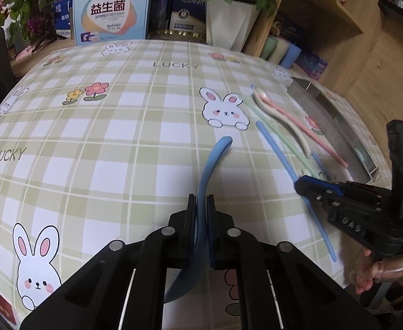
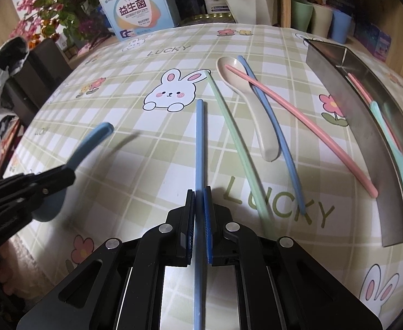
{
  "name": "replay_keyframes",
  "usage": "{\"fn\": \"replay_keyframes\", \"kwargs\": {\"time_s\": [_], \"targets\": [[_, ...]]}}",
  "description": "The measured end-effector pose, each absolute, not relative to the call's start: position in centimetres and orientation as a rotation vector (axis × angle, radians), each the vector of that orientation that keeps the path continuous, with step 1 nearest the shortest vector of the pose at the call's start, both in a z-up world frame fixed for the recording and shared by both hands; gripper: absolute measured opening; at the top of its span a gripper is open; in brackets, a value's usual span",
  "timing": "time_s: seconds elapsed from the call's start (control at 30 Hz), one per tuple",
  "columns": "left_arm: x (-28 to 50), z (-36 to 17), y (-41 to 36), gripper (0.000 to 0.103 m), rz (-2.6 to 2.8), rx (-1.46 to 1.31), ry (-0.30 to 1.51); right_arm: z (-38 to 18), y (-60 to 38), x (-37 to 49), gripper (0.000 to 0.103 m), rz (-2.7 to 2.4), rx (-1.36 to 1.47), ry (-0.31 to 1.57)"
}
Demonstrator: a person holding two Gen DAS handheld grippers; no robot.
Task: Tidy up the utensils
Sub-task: 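Lift the blue chopstick out of the pile with the right tool, then lower the blue chopstick into the steel tray and open the right tool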
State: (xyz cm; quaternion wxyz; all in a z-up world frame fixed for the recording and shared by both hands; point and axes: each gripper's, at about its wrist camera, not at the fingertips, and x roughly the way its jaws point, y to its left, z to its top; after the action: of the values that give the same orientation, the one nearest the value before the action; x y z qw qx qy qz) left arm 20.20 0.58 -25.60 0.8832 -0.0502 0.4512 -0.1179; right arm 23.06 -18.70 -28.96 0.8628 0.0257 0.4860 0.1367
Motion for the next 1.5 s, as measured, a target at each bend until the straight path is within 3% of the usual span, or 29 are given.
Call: {"fn": "replay_keyframes", "kwargs": {"time_s": [0.17,0.53,0.9,1.27,1.5], "targets": [[20.0,-25.4,0.5,0.007,-0.228,-0.099,0.929,-28.8,-18.5,22.7,0.006,0.288,0.03,0.998],[19.9,-24.7,1.1,0.007,-0.207,-0.137,0.888,-27.0,-22.0,21.6,0.006,0.332,0.254,0.875],[20.0,-24.7,0.9,0.007,-0.235,-0.145,0.901,-25.4,-22.7,21.0,0.006,0.333,0.241,0.817],[21.7,-23.3,-0.5,0.007,-0.253,-0.119,0.903,-22.9,-30.1,23.6,0.006,0.219,0.152,0.73],[23.8,-22.2,-3.8,0.007,-0.301,-0.11,0.932,-24.0,-36.2,27.4,0.006,0.115,0.087,0.815]]}}
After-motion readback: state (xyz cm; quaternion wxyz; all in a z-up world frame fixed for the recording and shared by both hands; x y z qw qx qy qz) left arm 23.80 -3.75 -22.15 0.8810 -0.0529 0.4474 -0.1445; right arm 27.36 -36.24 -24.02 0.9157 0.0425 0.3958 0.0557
